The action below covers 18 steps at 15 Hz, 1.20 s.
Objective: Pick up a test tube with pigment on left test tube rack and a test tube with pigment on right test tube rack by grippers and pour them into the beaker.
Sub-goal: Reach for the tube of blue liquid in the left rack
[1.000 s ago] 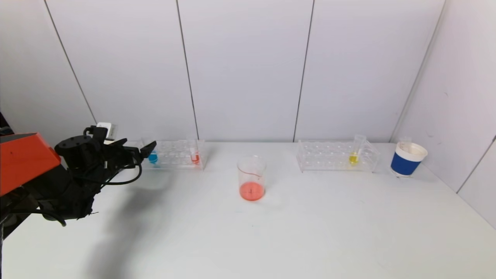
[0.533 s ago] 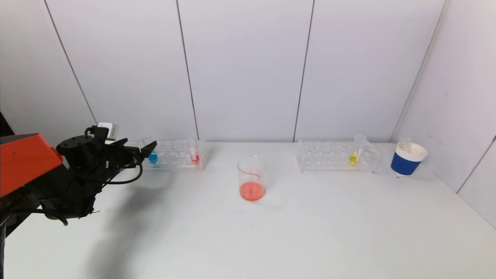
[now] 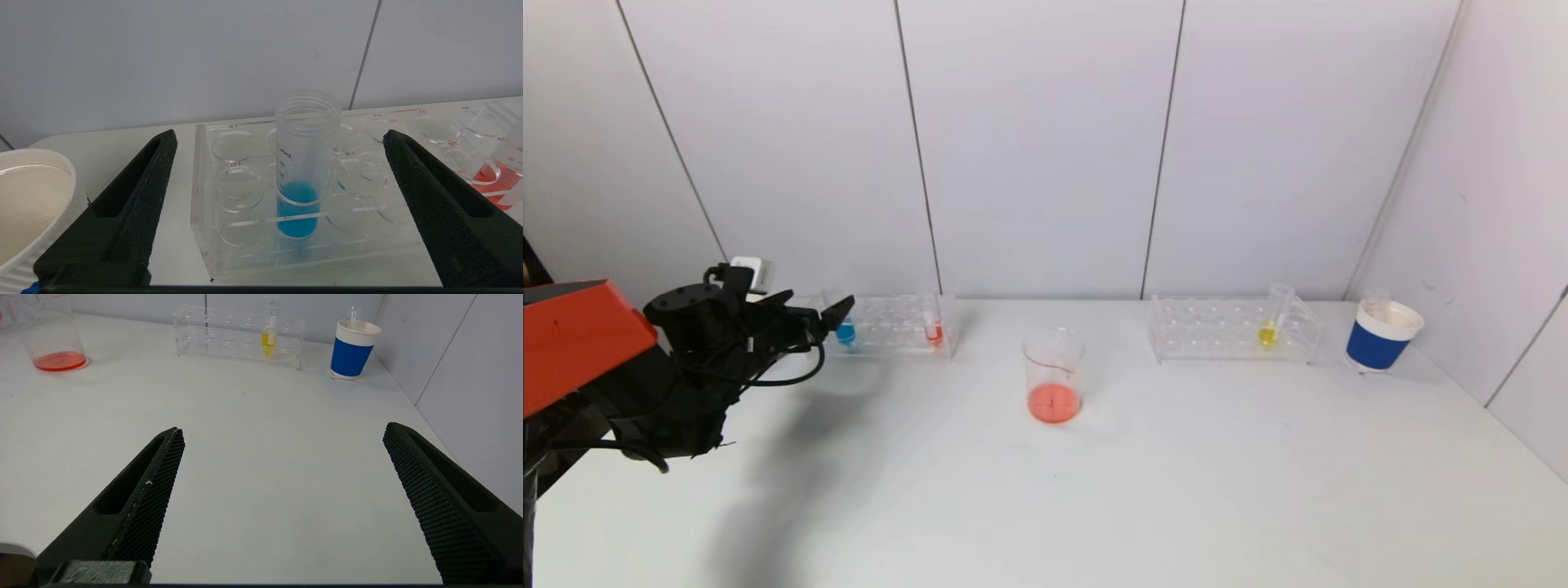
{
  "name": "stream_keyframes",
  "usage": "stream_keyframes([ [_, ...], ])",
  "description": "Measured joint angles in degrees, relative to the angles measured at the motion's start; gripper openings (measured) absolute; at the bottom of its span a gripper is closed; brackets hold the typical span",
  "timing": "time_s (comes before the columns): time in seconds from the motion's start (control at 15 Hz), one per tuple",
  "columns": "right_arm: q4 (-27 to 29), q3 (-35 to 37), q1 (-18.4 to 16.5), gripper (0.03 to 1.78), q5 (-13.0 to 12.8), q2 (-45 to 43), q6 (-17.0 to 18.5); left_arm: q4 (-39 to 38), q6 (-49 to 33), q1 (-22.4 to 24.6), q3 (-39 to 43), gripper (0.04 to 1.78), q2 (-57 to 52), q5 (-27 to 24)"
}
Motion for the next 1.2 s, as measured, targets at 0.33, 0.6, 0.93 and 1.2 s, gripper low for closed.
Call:
stream_keyframes([
  [0.33,0.0,0.0,0.0,1.77,0.0,0.0,0.0,0.1,0.0,0.0,-0.2,1.76,0.1,0.2],
  [0.6,0.0,0.0,0.0,1.77,0.0,0.0,0.0,0.8,0.0,0.0,-1.0,1.76,0.3,0.3],
  [0.93,0.0,0.0,0.0,1.77,0.0,0.0,0.0,1.9,0.5,-0.4,-2.5,1.76,0.7,0.4],
  [1.2,0.0,0.0,0.0,1.77,0.0,0.0,0.0,2.4,0.7,-1.0,-3.6,1.76,1.1,0.4],
])
